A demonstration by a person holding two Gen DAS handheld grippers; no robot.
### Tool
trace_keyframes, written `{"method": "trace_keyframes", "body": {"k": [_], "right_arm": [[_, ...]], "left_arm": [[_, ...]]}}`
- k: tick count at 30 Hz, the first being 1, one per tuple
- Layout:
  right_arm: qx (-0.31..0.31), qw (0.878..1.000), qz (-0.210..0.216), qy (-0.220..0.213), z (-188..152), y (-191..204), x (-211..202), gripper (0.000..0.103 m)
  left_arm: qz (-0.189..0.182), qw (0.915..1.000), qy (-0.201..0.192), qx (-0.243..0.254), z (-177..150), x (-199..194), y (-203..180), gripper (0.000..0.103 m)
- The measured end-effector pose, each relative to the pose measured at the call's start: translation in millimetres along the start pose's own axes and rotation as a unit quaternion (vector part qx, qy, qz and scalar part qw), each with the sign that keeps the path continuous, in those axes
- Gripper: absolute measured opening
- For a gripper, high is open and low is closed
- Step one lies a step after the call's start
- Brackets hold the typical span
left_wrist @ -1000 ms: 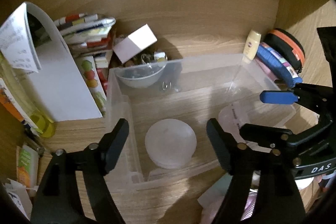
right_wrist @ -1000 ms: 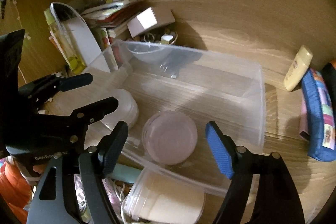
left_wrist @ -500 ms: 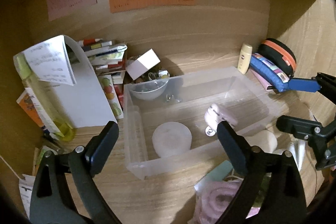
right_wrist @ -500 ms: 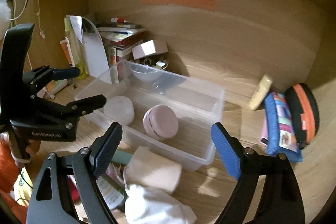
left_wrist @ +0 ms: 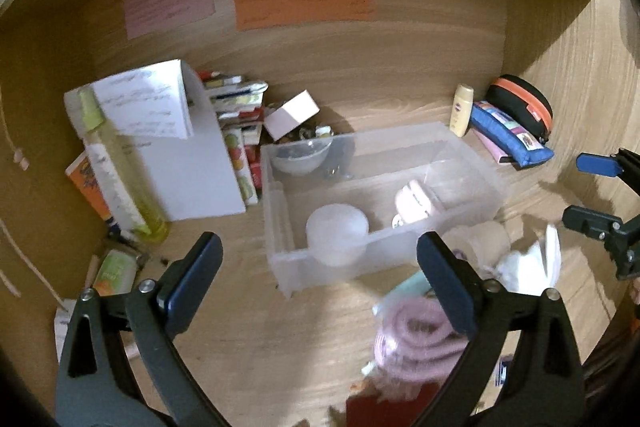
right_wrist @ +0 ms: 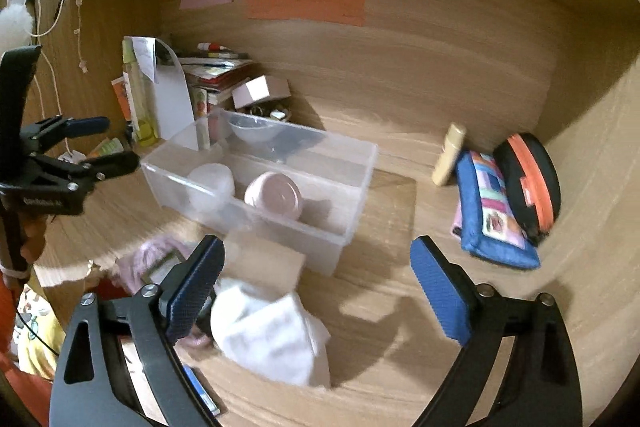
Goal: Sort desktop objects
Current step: 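Grasp the dark green glass bottle with the left tool while the right tool grasps the white cloth pouch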
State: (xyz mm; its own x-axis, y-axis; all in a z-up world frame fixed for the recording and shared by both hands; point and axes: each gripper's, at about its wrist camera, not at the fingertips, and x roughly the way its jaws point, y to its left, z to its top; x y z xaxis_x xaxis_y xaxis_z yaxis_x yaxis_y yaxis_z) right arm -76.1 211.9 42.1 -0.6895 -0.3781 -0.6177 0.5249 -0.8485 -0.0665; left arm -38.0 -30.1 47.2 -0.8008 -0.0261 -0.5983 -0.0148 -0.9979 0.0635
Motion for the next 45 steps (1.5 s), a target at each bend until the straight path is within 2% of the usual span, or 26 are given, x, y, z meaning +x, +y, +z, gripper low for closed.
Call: {"method": "trace_keyframes", "body": {"k": [7, 11, 17, 22, 28, 31, 36, 39, 41, 43, 45], "right_arm": [[0.020, 1.000, 0.011, 0.019, -24.2, -8.6, -2.4, 0.093], [0.026, 0.999, 0.023, 0.030, -35.1, -8.5, 1.1, 0.094], [0.031, 0.996, 0.052, 0.061, -52.5, -5.0, 16.8, 0.093], [0.033, 0.991, 0.091, 0.088, -59.2, -1.0, 37.4, 0.093], [0.027, 0.987, 0.128, 0.091, -61.6, 2.2, 47.3, 0.093], [0.020, 0.986, 0.139, 0.090, -62.1, 5.2, 49.6, 0.091], [0.003, 0.987, 0.138, 0.084, -63.1, 12.5, 51.5, 0.076], [-0.003, 0.988, 0.131, 0.077, -64.5, 13.4, 50.1, 0.067], [0.001, 0.988, 0.133, 0.073, -64.4, 10.9, 47.7, 0.061], [0.006, 0.988, 0.136, 0.070, -64.1, 8.5, 45.5, 0.059], [0.010, 0.988, 0.136, 0.065, -64.0, 7.3, 42.1, 0.055]], "left_arm": [[-0.001, 0.9994, 0.033, -0.011, -25.8, -5.3, 2.3, 0.099], [-0.041, 0.9970, 0.062, -0.023, -39.6, -4.6, -4.2, 0.099], [-0.090, 0.9926, 0.080, -0.008, -44.4, 1.2, -33.2, 0.099], [-0.118, 0.9890, 0.090, 0.004, -43.7, 11.9, -57.9, 0.099], [-0.140, 0.9839, 0.111, 0.002, -43.5, 32.8, -75.0, 0.099], [-0.151, 0.9818, 0.116, -0.004, -41.9, 40.9, -78.5, 0.099], [-0.141, 0.9845, 0.104, -0.002, -41.0, 45.0, -83.8, 0.098], [-0.145, 0.9845, 0.098, -0.006, -41.5, 45.4, -84.3, 0.090], [-0.152, 0.9836, 0.097, -0.008, -41.1, 45.5, -85.0, 0.076], [-0.155, 0.9834, 0.094, -0.011, -40.6, 45.2, -85.1, 0.068], [-0.157, 0.9830, 0.093, -0.015, -39.0, 45.3, -84.7, 0.064]]}}
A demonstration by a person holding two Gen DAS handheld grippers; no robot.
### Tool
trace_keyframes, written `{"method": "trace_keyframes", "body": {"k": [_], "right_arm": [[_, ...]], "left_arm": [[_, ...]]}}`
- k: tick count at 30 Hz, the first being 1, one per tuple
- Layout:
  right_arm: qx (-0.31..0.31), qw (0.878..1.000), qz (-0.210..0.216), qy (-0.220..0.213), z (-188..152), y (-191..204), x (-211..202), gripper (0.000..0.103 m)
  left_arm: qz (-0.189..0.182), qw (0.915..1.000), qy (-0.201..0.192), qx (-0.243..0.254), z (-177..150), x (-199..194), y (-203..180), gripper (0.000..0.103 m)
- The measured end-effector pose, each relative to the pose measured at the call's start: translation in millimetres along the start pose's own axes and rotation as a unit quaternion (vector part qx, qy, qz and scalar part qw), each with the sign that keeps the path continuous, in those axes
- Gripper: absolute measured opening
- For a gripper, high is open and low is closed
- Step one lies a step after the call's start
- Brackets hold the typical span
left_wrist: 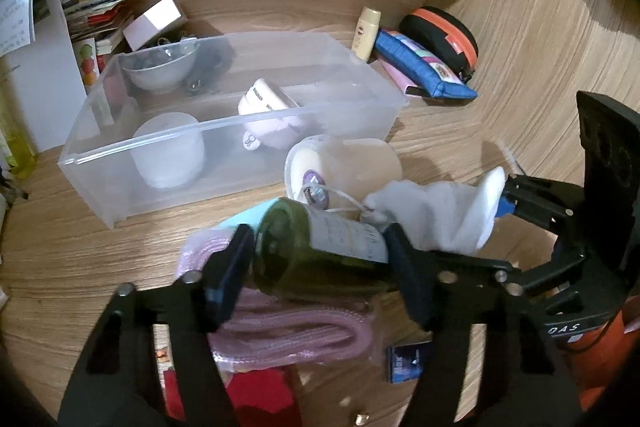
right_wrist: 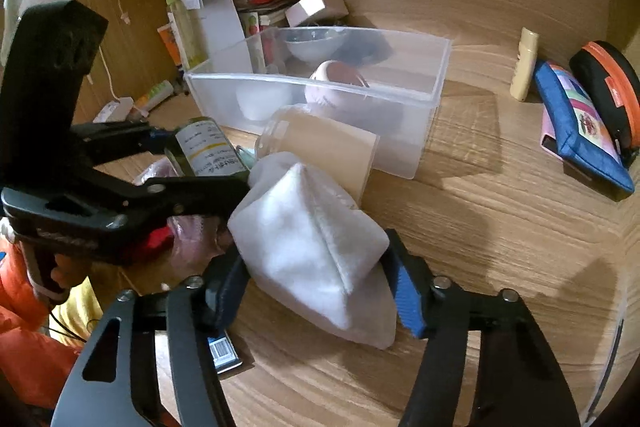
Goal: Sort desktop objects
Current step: 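Grasp the dark green glass bottle with the left tool while the right tool grasps the white cloth pouch, then lower the green bottle and white pouch into the clear box and open both tools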
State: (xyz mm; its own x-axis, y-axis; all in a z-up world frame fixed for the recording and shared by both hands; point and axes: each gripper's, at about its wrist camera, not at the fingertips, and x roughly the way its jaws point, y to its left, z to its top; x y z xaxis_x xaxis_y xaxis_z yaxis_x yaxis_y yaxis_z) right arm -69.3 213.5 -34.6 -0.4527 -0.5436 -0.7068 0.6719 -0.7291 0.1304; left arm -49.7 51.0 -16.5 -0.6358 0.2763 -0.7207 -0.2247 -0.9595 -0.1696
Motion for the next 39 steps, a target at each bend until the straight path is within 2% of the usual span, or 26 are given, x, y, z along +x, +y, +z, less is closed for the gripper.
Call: {"method": "trace_keyframes", "body": {"k": [1, 8, 13, 22, 29, 39], "right_arm": [[0.001, 1.000, -0.001, -0.003, 0.0, 0.2, -2.1, 0.046], [0.028, 0.999, 0.010, -0.015, 5.7, -7.1, -17.7, 0.034], [0.058, 0.998, 0.015, -0.036, 17.6, -15.1, -30.9, 0.033], [0.044, 0.996, 0.015, -0.081, 47.2, -2.1, -54.0, 0.030], [0.039, 0.994, 0.015, -0.105, 68.6, 7.2, -53.7, 0.028], [0.032, 0.991, 0.016, -0.132, 102.1, 15.0, -50.9, 0.027]], "left_arm": [[0.004, 1.0000, -0.003, -0.001, 0.6, -0.6, 0.2, 0.064], [0.018, 0.9995, -0.023, -0.012, 0.1, -14.3, 9.8, 0.064], [0.034, 0.9980, -0.044, -0.030, 1.9, -32.3, 27.4, 0.064], [0.057, 0.9929, -0.088, -0.057, 8.6, -62.0, 55.5, 0.064], [0.068, 0.9881, -0.118, -0.072, 13.7, -79.1, 72.4, 0.064], [0.085, 0.9827, -0.142, -0.083, 27.2, -89.1, 93.7, 0.064]]}}
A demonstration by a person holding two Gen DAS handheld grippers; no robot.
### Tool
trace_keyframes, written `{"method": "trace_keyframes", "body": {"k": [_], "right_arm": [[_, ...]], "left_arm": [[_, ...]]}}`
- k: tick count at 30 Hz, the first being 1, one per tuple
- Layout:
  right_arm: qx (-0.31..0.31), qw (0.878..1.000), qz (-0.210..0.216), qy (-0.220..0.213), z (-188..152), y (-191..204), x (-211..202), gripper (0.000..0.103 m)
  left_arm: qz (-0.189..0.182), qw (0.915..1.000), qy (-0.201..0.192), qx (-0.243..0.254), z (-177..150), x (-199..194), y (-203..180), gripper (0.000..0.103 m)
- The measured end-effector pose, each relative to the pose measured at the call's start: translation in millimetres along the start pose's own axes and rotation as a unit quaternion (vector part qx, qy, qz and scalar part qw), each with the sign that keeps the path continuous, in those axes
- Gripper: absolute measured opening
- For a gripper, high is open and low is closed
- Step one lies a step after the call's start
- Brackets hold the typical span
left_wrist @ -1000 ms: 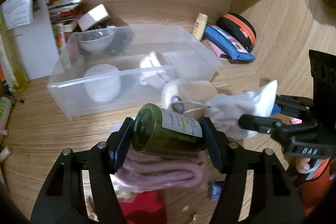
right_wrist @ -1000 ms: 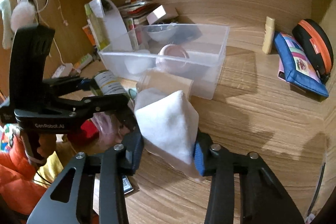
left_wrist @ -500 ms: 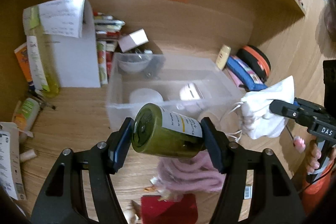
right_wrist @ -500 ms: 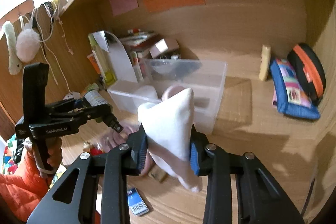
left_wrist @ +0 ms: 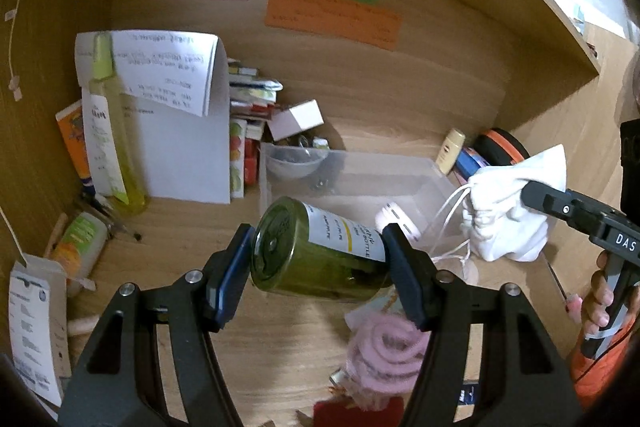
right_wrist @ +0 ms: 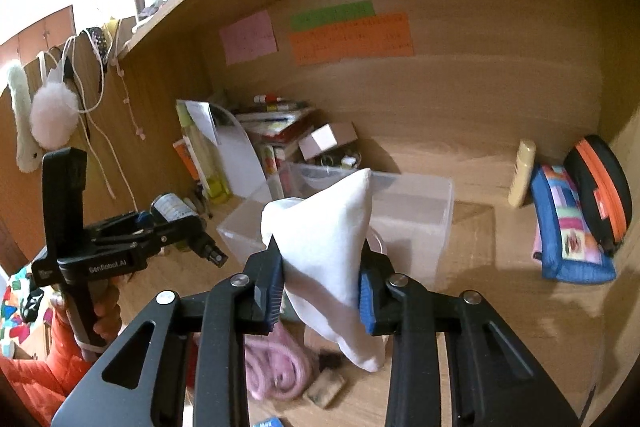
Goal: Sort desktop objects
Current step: 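Lower the green bottle and white pouch into the clear box and open both tools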
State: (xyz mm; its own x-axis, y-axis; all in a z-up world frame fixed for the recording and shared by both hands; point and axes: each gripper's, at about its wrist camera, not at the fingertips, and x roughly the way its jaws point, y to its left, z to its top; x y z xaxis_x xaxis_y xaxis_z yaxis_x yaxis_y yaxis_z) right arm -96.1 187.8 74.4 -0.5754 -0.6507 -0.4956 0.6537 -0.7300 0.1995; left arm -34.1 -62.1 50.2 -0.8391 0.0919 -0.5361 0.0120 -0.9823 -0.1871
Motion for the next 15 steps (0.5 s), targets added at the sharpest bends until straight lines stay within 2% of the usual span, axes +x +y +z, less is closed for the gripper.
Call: {"method": "trace_keyframes", "body": {"k": [10, 15], "right_arm": [[0.012, 1.000, -0.006, 0.000, 21.6, -6.8, 29.0, 0.027], [0.009, 0.999, -0.029, 0.012, 29.7, -17.0, 56.7, 0.027]], "left_arm": [[0.016, 0.9999, -0.004, -0.003, 23.4, 25.5, 9.4, 0.064], [0.021, 0.9997, 0.010, -0.001, 35.5, 51.5, 8.9, 0.064]]}}
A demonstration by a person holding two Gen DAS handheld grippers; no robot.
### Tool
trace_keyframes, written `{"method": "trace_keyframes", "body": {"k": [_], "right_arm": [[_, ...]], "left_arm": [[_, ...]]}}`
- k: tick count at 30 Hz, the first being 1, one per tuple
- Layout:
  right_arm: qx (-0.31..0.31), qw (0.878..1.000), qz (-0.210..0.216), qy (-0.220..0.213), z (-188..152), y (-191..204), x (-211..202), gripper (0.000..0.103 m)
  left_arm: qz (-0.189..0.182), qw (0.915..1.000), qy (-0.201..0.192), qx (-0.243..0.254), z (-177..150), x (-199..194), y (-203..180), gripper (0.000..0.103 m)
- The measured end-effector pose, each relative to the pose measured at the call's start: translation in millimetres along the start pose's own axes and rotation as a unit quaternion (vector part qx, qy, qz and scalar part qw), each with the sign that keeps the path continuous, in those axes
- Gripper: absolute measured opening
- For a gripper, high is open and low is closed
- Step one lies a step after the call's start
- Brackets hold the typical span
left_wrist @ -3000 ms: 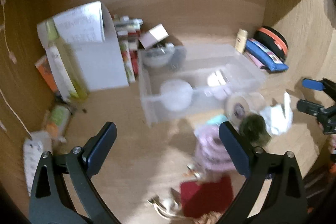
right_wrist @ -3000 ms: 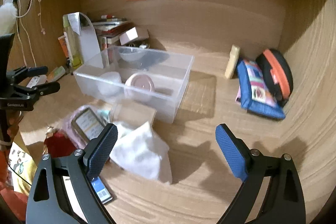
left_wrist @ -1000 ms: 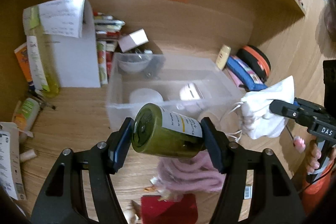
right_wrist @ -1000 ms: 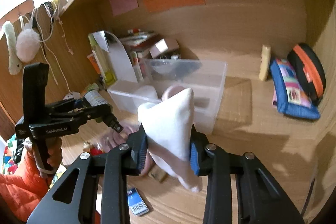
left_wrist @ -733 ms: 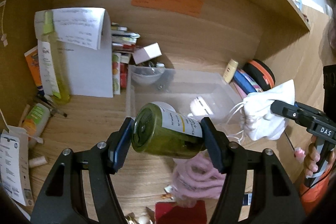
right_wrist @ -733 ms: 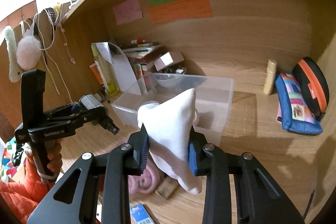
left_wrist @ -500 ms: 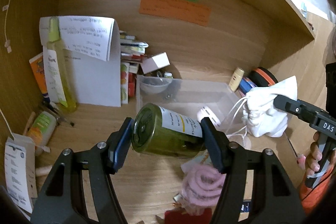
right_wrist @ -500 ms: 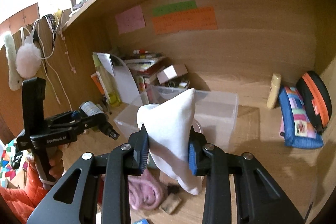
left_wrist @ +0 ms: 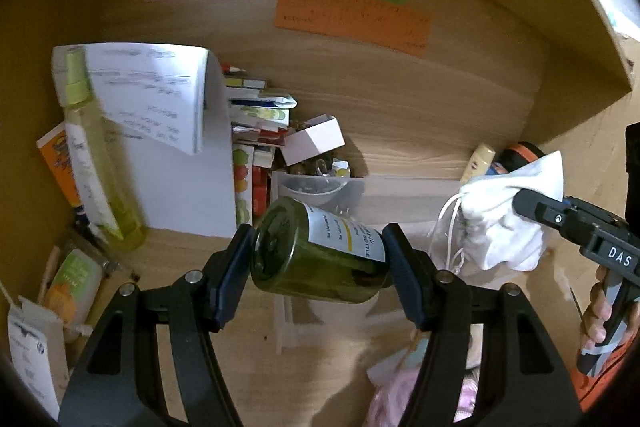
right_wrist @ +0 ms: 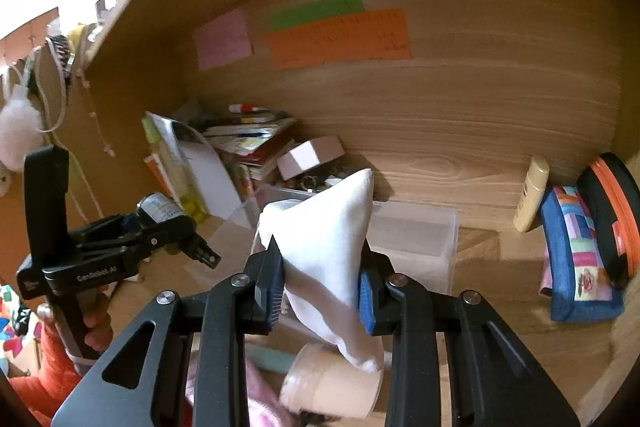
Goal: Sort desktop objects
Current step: 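Lower the green bottle and white pouch into the clear box and open both tools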
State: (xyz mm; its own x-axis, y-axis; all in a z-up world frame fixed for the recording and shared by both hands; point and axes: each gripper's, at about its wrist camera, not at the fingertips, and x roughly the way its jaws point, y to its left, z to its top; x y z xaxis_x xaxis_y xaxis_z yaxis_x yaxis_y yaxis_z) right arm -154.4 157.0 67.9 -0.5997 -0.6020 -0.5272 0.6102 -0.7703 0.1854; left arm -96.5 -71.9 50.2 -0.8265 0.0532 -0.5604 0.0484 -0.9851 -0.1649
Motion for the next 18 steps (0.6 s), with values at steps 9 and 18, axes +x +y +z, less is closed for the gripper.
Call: {"method": "trace_keyframes", "body": {"k": [9, 18], "right_arm": [[0.019, 0.999, -0.017, 0.032, 3.4, -19.9, 42.3, 0.027], [0.010, 0.997, -0.065, 0.037, -9.5, -27.1, 59.9, 0.027]], "left_arm": [[0.014, 0.9991, 0.038, 0.008, 17.4, 57.0, -8.7, 0.064], [0.041, 0.9962, 0.073, 0.026, 8.0, 92.1, -18.8, 0.064]]}}
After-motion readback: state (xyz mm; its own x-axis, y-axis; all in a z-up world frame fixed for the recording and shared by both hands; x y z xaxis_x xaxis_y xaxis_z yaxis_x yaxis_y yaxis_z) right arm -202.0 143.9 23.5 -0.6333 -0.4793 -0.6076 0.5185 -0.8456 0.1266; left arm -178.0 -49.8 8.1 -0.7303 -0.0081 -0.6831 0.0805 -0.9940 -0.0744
